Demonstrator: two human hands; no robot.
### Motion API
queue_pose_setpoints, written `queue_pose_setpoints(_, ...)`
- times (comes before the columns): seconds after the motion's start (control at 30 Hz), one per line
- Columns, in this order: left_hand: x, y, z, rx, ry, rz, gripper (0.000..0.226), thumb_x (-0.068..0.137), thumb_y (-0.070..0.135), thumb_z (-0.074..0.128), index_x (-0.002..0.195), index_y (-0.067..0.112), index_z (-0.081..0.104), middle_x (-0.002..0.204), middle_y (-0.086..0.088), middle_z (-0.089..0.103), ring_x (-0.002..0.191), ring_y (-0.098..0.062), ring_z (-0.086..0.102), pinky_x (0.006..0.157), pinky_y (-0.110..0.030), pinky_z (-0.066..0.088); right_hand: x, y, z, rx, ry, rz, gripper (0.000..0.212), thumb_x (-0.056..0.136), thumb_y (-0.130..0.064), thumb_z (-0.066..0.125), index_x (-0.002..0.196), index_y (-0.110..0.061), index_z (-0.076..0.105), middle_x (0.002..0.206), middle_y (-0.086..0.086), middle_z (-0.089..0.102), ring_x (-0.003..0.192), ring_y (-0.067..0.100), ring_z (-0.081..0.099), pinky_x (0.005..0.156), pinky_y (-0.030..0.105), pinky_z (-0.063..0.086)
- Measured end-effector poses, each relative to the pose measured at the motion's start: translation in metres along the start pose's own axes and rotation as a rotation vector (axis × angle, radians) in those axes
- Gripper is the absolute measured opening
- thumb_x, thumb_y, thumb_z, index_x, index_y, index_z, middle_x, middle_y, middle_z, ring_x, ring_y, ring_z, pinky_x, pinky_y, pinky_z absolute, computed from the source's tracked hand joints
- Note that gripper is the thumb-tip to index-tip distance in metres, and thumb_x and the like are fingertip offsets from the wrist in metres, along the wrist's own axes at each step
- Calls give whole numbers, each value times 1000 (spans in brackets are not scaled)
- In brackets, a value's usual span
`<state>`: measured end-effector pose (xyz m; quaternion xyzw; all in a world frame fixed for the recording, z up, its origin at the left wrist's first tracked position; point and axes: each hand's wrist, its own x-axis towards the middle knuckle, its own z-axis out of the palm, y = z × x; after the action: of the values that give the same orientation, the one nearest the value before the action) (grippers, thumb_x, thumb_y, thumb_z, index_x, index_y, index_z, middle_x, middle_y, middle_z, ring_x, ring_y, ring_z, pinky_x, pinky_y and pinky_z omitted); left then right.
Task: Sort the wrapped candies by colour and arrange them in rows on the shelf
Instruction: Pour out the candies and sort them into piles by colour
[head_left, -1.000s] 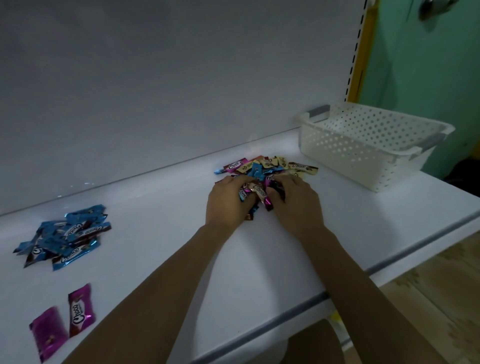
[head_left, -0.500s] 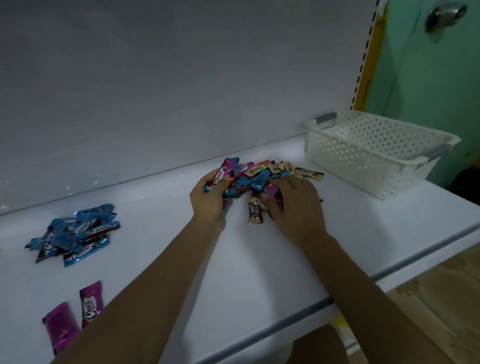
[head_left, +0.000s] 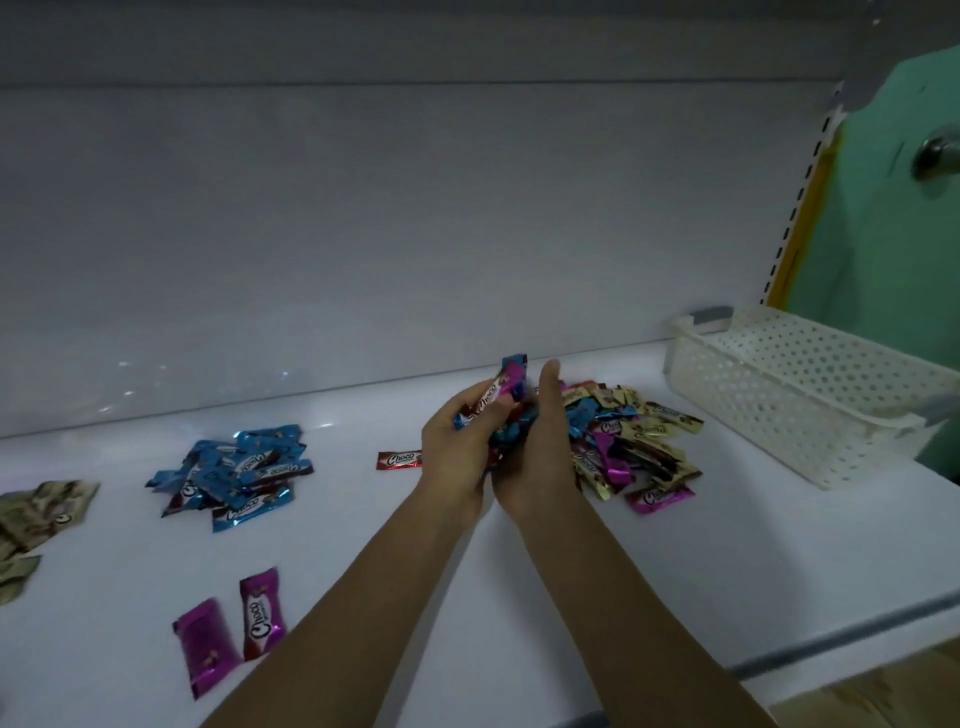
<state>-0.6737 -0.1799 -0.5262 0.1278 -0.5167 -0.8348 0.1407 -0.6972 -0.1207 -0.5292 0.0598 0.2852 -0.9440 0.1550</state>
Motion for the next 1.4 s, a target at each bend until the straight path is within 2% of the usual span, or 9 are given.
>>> queue_pose_setpoints(0.17, -10, -9, -2, 169, 27, 82, 14, 90, 17, 66, 102, 12, 68, 98, -6, 73, 93, -18, 70, 81, -30, 57, -1, 16, 0, -22, 26, -17, 39, 83, -39, 66, 112, -13, 67, 100, 3, 67, 90, 13, 68, 71, 28, 52)
queue_pose_setpoints(0.27, -17, -9, -4, 236, 90, 175, 15, 90, 21, 65, 104, 13, 65, 93, 1, 70, 87, -11, 68, 73, -20, 54, -6, 24, 9, -74, 4, 21, 20, 95, -37, 50, 98, -22, 63, 88, -3, 61, 76, 9, 62, 61, 23, 52)
queue_pose_setpoints(0.4, -18, 7, -21, 145, 200, 191, 19, 85, 14, 71, 104, 15, 66, 100, -1, 70, 93, -12, 68, 76, -21, 55, -14, 36, 28, -120, -17, 42, 23, 95, -29, 50, 97, -11, 63, 83, 4, 62, 76, 13, 62, 69, 26, 50)
queue_pose_setpoints(0.53, -21, 40, -49, 9, 240, 180, 18, 85, 7, 69, 102, 12, 65, 104, -6, 70, 96, -17, 68, 83, -27, 55, -23, 63, 63, -155, -56, 44, 28, 90, -27, 56, 107, -7, 67, 98, 9, 67, 96, 20, 64, 86, 31, 50)
queue_pose_setpoints(0.83, -55, 96, -166, 71, 461, 367, 14, 86, 1, 66, 99, 6, 64, 93, -8, 70, 85, -18, 69, 70, -22, 56, -66, 174, 130, -301, -114, 193, 21, 87, -30, 62, 96, -12, 69, 90, 8, 71, 84, 22, 69, 71, 33, 54)
queue_pose_setpoints(0.97, -72, 108, -215, 103, 541, 383, 14, 86, 0, 66, 98, 7, 66, 93, -8, 71, 82, -17, 70, 65, -21, 56, -88, 217, 143, -203, -108, 353, 18, 85, -28, 66, 91, -12, 69, 88, 7, 67, 90, 23, 66, 73, 34, 53)
queue_pose_setpoints(1.13, -83, 106, -246, 55, 596, 380, 13, 85, 1, 68, 95, 9, 67, 92, -6, 71, 86, -23, 70, 70, -29, 58, -102, 244, 145, -106, -92, 424, 20, 85, -29, 65, 92, -11, 68, 84, 6, 67, 82, 22, 66, 72, 35, 54)
queue_pose_setpoints(1.23, -81, 102, -256, -119, 620, 298, 15, 84, 3, 70, 93, 15, 66, 101, -12, 69, 91, -29, 69, 75, -38, 59, -98, 247, 145, -110, -78, 392, 27, 86, -33, 64, 98, -9, 67, 87, 7, 66, 83, 24, 65, 79, 38, 54)
queue_pose_setpoints(1.4, -70, 92, -262, -261, 709, 186, 22, 86, 14, 71, 107, 15, 63, 98, -11, 66, 64, -16, 58, 47, -23, 47, -72, 226, 148, -454, -16, 59, 15, 94, -28, 57, 80, -22, 61, 75, 2, 61, 63, 10, 53, 63, 26, 46)
